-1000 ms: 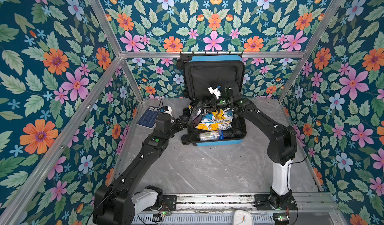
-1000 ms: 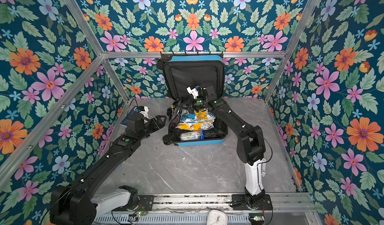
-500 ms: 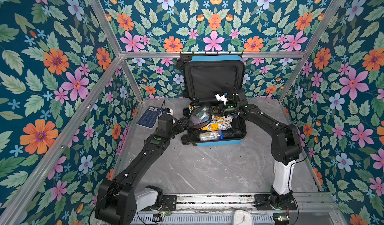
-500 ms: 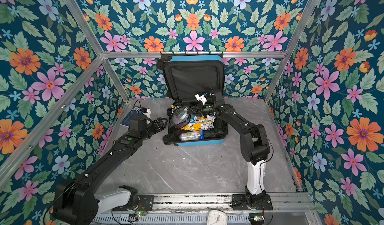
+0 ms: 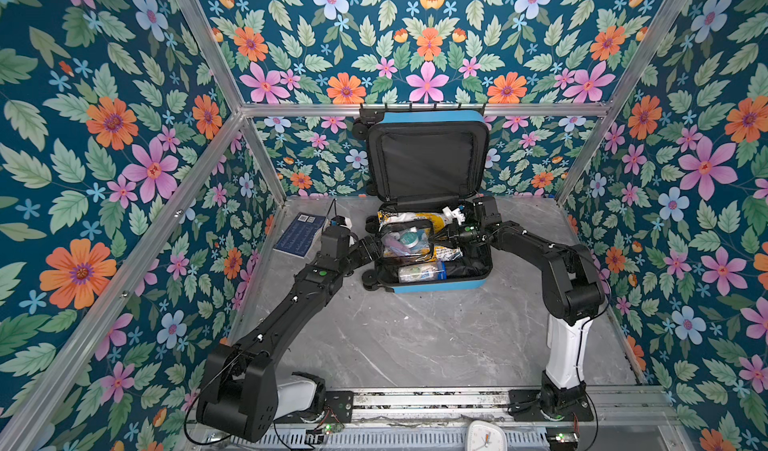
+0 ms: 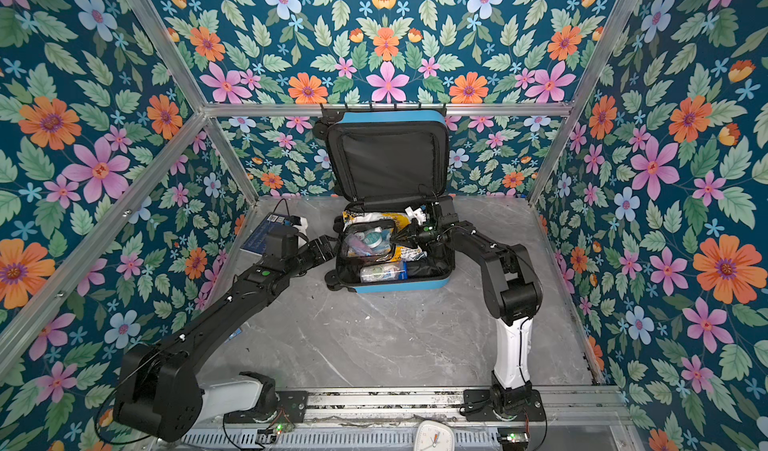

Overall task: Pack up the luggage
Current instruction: 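Lower the pouch onto the pillow with the right gripper while the left gripper presses it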

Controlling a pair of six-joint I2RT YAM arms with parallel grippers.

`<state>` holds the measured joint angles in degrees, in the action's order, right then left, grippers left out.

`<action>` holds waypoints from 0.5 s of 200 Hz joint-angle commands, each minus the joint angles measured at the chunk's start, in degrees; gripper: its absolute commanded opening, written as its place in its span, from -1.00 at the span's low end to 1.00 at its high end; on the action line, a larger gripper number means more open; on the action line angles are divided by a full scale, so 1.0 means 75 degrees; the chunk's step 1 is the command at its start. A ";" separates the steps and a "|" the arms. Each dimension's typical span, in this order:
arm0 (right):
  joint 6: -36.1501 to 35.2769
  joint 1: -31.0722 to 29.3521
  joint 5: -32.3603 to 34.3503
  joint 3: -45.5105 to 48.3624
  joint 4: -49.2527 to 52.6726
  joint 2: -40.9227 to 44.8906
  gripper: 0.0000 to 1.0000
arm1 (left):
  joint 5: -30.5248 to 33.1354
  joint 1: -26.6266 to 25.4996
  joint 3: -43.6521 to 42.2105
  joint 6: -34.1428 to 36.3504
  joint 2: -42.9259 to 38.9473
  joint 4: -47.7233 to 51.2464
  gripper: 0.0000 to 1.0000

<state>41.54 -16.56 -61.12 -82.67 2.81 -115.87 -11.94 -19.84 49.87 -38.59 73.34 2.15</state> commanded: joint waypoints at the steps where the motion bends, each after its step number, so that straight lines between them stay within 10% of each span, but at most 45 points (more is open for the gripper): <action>1: -0.0307 0.0094 0.0286 0.0092 -0.0046 0.0032 -1.00 | -0.0143 -0.0028 0.0086 0.0047 0.0136 -0.0237 0.65; 86: -0.0241 0.0378 0.0617 0.0056 0.0127 0.0017 -1.00 | -0.0153 -0.0487 0.0392 0.0036 0.0700 -0.0381 0.62; 100: -0.0143 0.0432 0.0649 0.0164 0.0023 0.0087 -0.73 | -0.0142 -0.0519 0.0441 0.0047 0.0734 -0.0381 0.62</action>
<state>39.81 -13.85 -57.76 -81.97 4.01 -116.07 -13.37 -23.38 52.49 -38.59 78.52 0.78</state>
